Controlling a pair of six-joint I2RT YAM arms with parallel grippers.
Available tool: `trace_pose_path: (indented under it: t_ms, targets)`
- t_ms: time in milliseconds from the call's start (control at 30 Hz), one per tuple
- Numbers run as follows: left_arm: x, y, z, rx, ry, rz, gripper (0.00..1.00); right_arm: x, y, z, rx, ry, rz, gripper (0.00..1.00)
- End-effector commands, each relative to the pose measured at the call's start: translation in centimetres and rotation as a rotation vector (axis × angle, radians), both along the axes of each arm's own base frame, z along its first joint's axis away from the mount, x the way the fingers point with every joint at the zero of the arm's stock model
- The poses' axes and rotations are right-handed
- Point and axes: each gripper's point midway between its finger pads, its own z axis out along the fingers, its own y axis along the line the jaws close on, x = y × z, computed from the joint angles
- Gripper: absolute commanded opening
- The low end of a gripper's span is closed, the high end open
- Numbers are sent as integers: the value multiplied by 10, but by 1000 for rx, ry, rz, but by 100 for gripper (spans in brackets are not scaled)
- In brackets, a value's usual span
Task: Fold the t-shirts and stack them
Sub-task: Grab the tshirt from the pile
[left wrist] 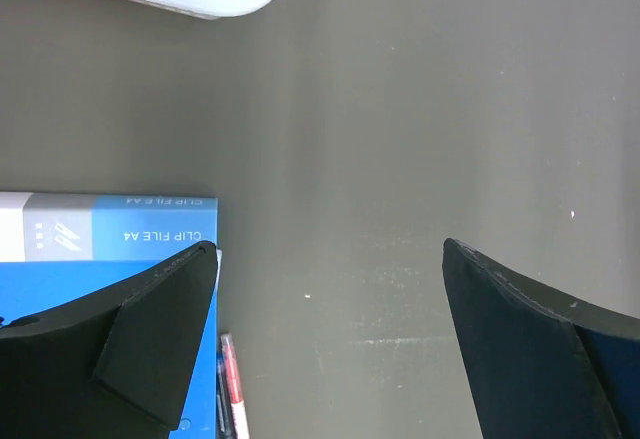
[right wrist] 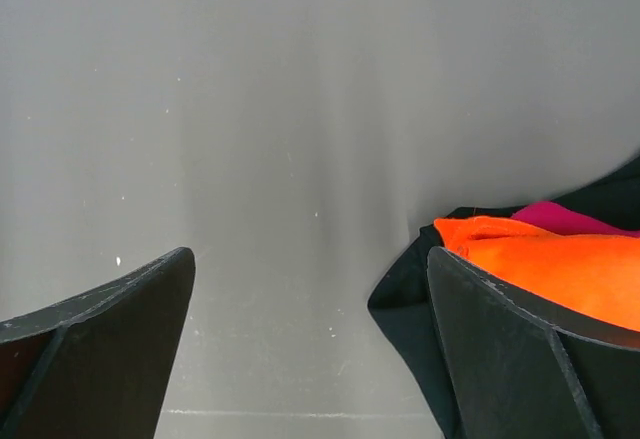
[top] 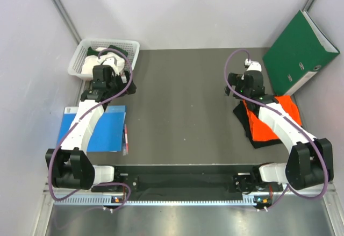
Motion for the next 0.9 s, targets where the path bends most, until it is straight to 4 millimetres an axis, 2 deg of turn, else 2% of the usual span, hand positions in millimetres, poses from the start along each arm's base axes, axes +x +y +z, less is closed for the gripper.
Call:
trace_pose_path:
  t_ms: [0,167,200,267,300,333,367,400,433,467,500,533,567,600,633,667,700,733,767,800,833,867]
  targets:
    - [11,5,20,8,-83,21,99,14,6,28,32,-72,8,100]
    - [25,8,25,27,-75,30,99,16,10,22,41,-56,19,100]
    - [31,13,33,44,-91,57,99,17,11,22,44,-55,22,100]
    - [41,21,35,68,-89,103,99,16,12,19,46,-47,25,100]
    - [49,25,48,80,-116,118,99,17,12,20,48,-47,24,100]
    - [56,27,44,91,-101,132,99,17,12,19,48,-47,24,100]
    - [64,31,58,98,-126,154,99,16,12,20,49,-50,25,100]
    - [70,34,61,107,-126,172,99,16,12,18,48,-47,24,100]
    - [76,43,48,138,-81,215,99,16,12,17,46,-47,27,100]
    - [86,48,64,142,-106,244,99,15,11,16,46,-44,25,100]
    - [93,54,63,152,-95,269,99,15,12,15,45,-42,27,100]
    - [98,60,41,166,-19,296,99,14,11,15,42,-41,27,100]
    - [110,64,57,155,-45,314,99,13,11,13,41,-40,28,100]
    - [115,71,54,150,-26,334,99,13,10,13,37,-40,27,100]
    - [127,70,34,136,21,337,99,12,10,13,37,-40,27,100]
    - [135,68,43,121,13,334,99,11,9,11,33,-39,26,100]
    - [140,88,38,107,29,370,99,11,9,9,31,-37,24,99]
    - [150,90,18,88,72,381,98,11,8,9,29,-35,24,100]
    - [158,92,23,62,66,379,98,10,8,7,26,-31,24,100]
    - [163,99,18,45,76,392,98,10,7,6,21,-29,21,100]
    - [170,101,-3,32,116,400,97,10,6,6,21,-31,18,100]
    - [177,103,-1,21,108,396,96,9,7,4,20,-26,19,100]
